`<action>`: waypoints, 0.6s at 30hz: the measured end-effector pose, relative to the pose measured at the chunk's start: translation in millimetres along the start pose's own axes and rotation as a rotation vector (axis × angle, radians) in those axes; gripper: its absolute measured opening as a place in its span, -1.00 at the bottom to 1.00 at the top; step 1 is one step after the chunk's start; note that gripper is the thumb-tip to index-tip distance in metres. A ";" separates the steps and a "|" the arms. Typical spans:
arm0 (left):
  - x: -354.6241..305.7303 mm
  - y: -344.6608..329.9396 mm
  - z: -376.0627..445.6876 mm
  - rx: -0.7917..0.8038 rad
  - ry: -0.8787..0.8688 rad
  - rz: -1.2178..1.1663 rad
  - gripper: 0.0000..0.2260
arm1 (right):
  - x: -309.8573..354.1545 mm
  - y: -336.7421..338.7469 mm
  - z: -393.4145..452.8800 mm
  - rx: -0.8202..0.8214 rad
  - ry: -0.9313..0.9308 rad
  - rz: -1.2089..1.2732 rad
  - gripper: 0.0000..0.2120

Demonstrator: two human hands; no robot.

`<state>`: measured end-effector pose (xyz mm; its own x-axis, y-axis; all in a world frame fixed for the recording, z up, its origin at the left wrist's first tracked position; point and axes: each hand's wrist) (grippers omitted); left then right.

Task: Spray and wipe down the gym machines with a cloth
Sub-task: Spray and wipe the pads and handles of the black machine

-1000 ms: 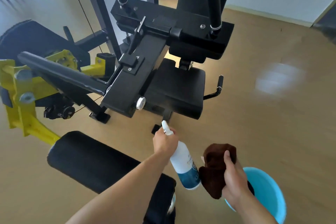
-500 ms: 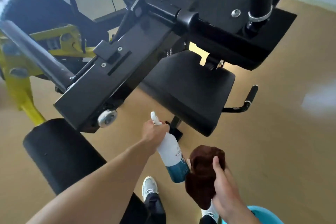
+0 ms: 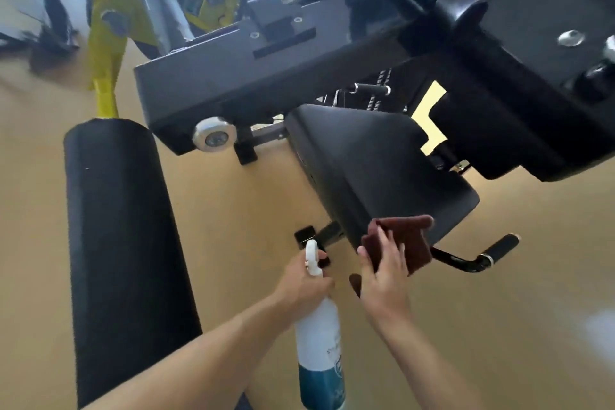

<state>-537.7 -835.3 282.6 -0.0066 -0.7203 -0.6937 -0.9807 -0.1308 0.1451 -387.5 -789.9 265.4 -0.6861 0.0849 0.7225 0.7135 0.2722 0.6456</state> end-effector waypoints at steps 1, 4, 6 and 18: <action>-4.0 6.3 8.3 -0.007 -0.023 0.020 -0.63 | -17.6 -16.8 20.8 0.050 0.068 -0.275 -0.39; -19.3 27.9 38.5 -0.052 -0.102 0.092 -0.70 | -53.5 -54.0 72.9 0.003 0.357 -0.926 -0.18; -33.7 44.5 54.3 -0.102 -0.138 0.180 -0.80 | -51.8 -61.1 102.0 -0.021 0.505 -1.056 -0.19; -71.3 109.4 136.3 -0.371 -0.289 0.306 -0.81 | 106.6 -141.3 304.1 0.082 0.649 -1.112 -0.36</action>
<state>-671.1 -705.4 251.8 -0.3848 -0.5538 -0.7384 -0.7914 -0.2136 0.5727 -604.7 -527.8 176.0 -0.6920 -0.6969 -0.1880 -0.2199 -0.0445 0.9745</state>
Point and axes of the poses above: each hand's wrist, its own z-axis towards the middle knuckle, its own y-axis out of the back of the hand, x = y × z, and after that the axes turned 1 degree about y, right-handed
